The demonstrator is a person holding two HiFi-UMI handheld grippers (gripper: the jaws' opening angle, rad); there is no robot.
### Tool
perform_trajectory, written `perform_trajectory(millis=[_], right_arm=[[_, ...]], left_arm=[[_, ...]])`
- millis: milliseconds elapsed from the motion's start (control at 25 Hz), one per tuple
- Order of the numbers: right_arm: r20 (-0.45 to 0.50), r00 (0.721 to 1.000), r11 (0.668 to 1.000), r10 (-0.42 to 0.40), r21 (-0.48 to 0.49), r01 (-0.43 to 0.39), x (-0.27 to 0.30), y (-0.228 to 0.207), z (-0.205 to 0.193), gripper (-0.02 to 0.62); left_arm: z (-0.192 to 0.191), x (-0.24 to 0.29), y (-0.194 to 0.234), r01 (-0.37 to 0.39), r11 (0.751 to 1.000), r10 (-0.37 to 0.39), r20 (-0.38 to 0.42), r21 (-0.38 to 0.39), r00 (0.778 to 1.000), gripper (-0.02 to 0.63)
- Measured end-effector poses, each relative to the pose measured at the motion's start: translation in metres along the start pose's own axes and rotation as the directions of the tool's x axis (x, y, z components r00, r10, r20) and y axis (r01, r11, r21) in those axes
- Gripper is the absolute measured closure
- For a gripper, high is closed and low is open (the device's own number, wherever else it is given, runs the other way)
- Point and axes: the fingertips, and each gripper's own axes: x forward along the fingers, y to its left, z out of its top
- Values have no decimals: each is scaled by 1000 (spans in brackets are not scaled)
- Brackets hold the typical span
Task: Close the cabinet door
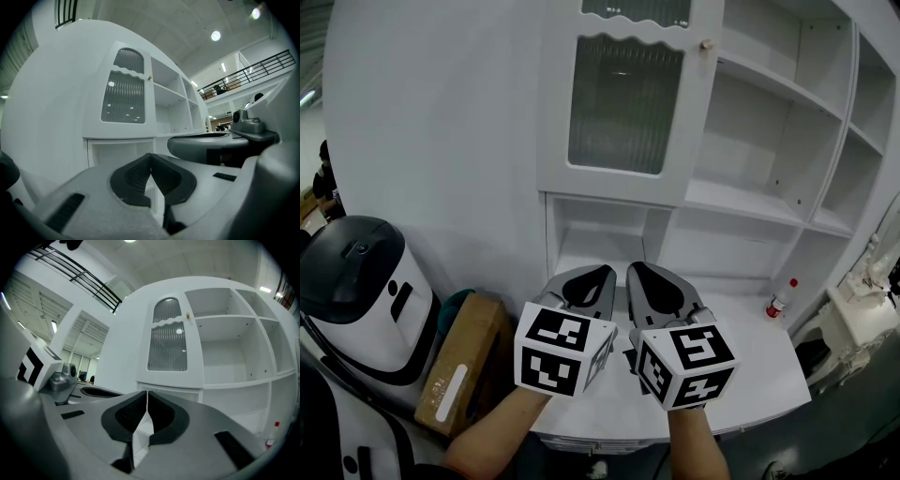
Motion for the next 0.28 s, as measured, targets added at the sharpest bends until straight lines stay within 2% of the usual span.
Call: perform_trajectory(millis=[280], right_arm=[[0, 1000, 1000, -11, 1, 11, -9, 6, 1, 569]], left_arm=[[0, -11, -2, 4, 1000, -4, 5, 1, 1000, 594]])
